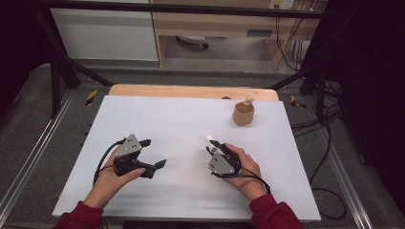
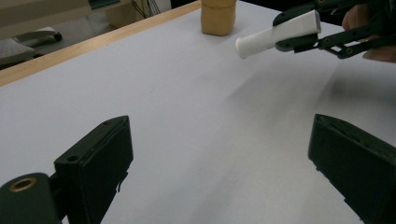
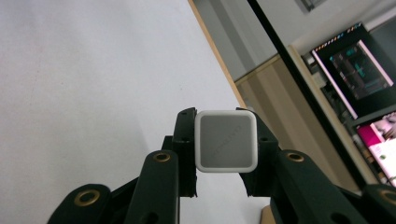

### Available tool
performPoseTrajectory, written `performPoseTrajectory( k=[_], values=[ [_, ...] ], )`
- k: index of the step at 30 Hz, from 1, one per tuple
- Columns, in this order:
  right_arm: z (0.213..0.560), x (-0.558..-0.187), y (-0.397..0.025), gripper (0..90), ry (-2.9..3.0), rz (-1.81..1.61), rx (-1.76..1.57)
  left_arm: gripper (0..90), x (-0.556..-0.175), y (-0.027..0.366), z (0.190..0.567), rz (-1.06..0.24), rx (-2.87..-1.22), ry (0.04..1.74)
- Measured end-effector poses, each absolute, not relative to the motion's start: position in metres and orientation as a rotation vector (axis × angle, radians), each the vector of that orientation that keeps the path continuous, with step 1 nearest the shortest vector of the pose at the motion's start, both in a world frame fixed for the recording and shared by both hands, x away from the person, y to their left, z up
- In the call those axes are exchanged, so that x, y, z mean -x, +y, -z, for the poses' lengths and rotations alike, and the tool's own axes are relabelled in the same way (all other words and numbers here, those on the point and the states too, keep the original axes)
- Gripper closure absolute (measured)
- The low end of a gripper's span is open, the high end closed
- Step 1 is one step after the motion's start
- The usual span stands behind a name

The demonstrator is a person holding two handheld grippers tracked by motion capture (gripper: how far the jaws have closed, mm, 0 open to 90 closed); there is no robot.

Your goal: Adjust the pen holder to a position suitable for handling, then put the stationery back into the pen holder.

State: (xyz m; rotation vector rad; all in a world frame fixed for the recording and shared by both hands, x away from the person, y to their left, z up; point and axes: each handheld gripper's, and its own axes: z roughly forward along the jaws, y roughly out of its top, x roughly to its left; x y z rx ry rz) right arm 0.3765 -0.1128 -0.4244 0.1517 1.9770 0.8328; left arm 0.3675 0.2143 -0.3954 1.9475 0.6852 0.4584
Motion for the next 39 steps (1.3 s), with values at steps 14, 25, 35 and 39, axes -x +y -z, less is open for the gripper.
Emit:
performPoseTrajectory(
  k=[14, 25, 35, 39],
  values=[
    [0.416, -0.384, -0.134, 70.5, 2.031, -0.971, -0.420, 6.6, -0.347, 0.239, 0.404, -0.612, -1.876, 0.762],
    [0.406, -0.389, -0.152, 70.6, 2.048, -1.060, -0.640, 6.2, -0.347, 0.243, 0.405, -0.646, -1.861, 0.790],
    [0.393, -0.398, -0.167, 70.6, 2.016, -1.112, -0.798, 5.8, -0.343, 0.255, 0.409, -0.674, -1.854, 0.842],
    [0.388, -0.402, -0.172, 70.6, 2.014, -1.124, -0.844, 5.7, -0.341, 0.258, 0.409, -0.678, -1.858, 0.840]
  ],
)
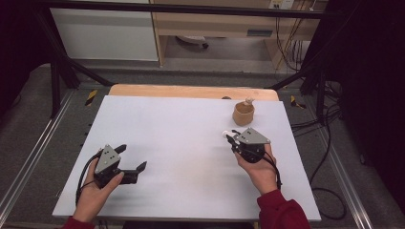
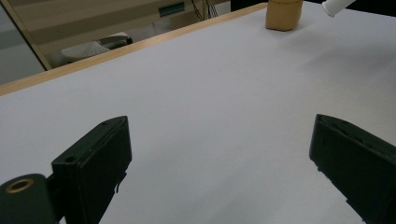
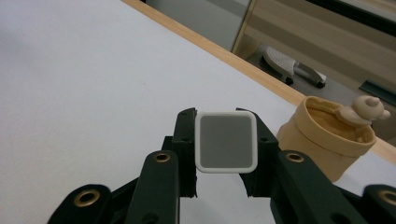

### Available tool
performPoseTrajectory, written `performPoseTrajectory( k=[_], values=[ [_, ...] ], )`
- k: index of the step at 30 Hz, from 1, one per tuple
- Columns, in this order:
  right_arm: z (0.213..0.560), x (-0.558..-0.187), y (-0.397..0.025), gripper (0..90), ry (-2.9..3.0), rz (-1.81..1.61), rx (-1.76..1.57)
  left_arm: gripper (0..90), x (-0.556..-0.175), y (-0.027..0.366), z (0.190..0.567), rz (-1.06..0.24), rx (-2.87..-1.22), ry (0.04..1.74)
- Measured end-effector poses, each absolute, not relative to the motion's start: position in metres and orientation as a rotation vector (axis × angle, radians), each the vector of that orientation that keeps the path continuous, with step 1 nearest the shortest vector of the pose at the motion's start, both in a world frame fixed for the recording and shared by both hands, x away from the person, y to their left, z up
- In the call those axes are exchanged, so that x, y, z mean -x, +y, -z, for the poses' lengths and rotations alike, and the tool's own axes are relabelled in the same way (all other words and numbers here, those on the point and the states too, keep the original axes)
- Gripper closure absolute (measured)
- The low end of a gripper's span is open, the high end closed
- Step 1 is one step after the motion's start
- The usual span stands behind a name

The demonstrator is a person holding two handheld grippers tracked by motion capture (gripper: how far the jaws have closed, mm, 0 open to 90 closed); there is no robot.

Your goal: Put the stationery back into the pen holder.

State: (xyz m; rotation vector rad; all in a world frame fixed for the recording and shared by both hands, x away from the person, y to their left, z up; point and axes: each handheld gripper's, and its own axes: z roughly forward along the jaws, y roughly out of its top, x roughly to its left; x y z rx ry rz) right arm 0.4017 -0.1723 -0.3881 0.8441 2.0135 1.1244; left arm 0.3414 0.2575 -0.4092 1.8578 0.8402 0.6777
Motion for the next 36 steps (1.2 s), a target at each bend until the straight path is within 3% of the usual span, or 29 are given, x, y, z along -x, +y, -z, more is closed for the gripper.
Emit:
performPoseTrajectory(
  k=[19, 36],
  values=[
    [0.334, -0.466, -0.197, 70.6, 1.911, -1.101, -1.102, 5.7, -0.345, 0.258, 0.415, -0.669, -1.870, 0.878],
    [0.364, -0.521, -0.202, 70.6, 1.885, -0.937, -1.271, 6.0, -0.345, 0.257, 0.415, -0.658, -1.880, 0.860]
  ],
)
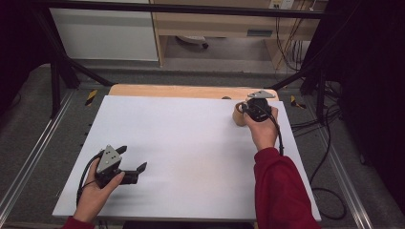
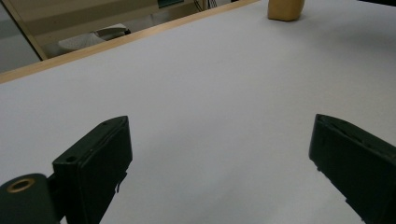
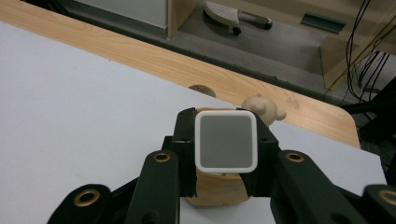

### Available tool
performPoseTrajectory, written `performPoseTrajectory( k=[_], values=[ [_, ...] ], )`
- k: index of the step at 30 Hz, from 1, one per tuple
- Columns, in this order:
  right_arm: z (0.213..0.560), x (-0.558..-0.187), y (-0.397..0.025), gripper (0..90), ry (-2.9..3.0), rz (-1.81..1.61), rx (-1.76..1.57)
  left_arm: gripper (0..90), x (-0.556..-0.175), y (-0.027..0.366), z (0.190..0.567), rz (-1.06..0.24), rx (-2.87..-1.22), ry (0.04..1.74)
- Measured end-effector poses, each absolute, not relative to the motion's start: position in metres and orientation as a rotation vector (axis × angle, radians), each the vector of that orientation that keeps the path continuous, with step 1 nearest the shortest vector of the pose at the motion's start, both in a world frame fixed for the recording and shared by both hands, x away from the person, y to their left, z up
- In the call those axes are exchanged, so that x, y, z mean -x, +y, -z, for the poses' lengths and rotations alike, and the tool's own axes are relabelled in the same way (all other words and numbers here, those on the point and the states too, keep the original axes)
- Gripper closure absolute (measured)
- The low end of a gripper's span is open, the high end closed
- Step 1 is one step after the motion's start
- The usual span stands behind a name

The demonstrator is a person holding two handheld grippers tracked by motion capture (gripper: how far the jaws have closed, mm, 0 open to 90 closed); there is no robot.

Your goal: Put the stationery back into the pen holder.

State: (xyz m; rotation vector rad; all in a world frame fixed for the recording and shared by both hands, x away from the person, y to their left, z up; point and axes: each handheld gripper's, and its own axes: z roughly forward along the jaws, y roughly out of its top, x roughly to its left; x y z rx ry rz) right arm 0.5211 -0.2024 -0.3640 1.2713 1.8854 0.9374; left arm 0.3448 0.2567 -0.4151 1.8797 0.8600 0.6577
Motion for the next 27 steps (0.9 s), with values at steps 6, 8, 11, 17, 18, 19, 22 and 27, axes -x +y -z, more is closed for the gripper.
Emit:
performPoseTrajectory(
  k=[6, 8, 11, 17, 18, 19, 22, 27],
  values=[
    [0.371, -0.526, -0.205, 67.8, 1.903, -0.953, -1.303, 6.1, -0.345, 0.256, 0.415, -0.654, -1.880, 0.857],
    [0.368, -0.525, -0.205, 55.2, 1.878, -0.972, -1.306, 6.0, -0.345, 0.256, 0.415, -0.654, -1.879, 0.857],
    [0.360, -0.519, -0.205, 40.9, 1.846, -1.014, -1.292, 6.0, -0.345, 0.256, 0.415, -0.654, -1.876, 0.858],
    [0.345, -0.500, -0.206, 24.8, 1.828, -1.115, -1.244, 6.0, -0.344, 0.257, 0.415, -0.661, -1.873, 0.862],
    [0.343, -0.495, -0.205, 22.4, 1.821, -1.129, -1.232, 6.0, -0.344, 0.257, 0.414, -0.662, -1.871, 0.862],
    [0.342, -0.491, -0.205, 19.8, 1.817, -1.144, -1.223, 6.0, -0.344, 0.257, 0.414, -0.664, -1.871, 0.863],
    [0.340, -0.476, -0.207, 13.2, 1.796, -1.188, -1.217, 5.9, -0.344, 0.259, 0.414, -0.668, -1.866, 0.871],
    [0.342, -0.448, -0.214, 8.7, 1.779, -1.245, -1.197, 5.8, -0.344, 0.260, 0.414, -0.667, -1.858, 0.881]
  ],
)
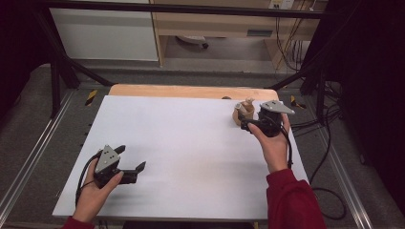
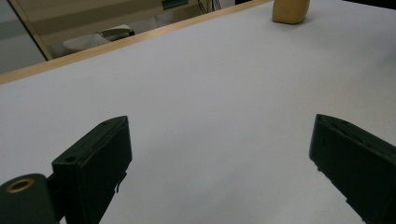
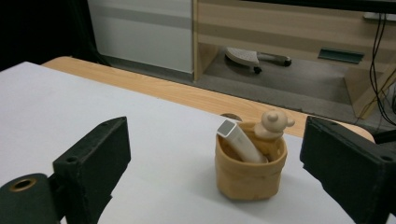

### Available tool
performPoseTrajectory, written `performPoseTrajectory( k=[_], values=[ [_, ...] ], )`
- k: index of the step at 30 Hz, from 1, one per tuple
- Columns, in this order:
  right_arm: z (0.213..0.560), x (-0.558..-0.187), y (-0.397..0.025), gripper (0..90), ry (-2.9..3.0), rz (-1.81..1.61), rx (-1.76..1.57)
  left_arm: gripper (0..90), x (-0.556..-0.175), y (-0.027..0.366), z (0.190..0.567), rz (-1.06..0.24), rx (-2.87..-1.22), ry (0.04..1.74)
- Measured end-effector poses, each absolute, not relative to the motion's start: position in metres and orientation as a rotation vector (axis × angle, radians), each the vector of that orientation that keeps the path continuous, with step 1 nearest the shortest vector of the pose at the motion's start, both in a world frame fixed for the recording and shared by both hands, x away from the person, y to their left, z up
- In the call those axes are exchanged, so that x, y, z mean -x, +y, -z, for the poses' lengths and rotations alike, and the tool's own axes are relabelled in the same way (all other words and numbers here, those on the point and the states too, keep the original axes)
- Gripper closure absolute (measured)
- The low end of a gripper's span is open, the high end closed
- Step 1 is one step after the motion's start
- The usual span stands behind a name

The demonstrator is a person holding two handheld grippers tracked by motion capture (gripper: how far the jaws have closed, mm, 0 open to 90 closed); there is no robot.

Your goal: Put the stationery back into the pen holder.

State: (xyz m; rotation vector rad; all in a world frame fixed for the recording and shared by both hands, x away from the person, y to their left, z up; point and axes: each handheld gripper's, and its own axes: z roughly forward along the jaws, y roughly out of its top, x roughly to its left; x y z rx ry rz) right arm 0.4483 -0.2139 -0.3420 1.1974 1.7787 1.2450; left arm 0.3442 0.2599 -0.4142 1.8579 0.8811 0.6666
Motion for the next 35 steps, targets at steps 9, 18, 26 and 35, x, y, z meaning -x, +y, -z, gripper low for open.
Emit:
performPoseTrajectory(
  k=[9, 18, 26, 35],
  values=[
    [0.362, -0.404, -0.230, 5.6, 1.790, -1.317, -1.173, 5.8, -0.345, 0.264, 0.414, -0.645, -1.830, 0.915],
    [0.394, -0.376, -0.240, 6.8, 1.765, -1.267, -1.130, 5.6, -0.342, 0.268, 0.411, -0.637, -1.769, 0.947],
    [0.416, -0.351, -0.248, 5.6, 1.820, -1.260, -1.201, 5.5, -0.337, 0.273, 0.412, -0.633, -1.757, 0.986],
    [0.446, -0.357, -0.247, 4.4, 1.945, -1.084, -1.313, 5.5, -0.338, 0.274, 0.414, -0.629, -1.749, 1.007]
  ],
)
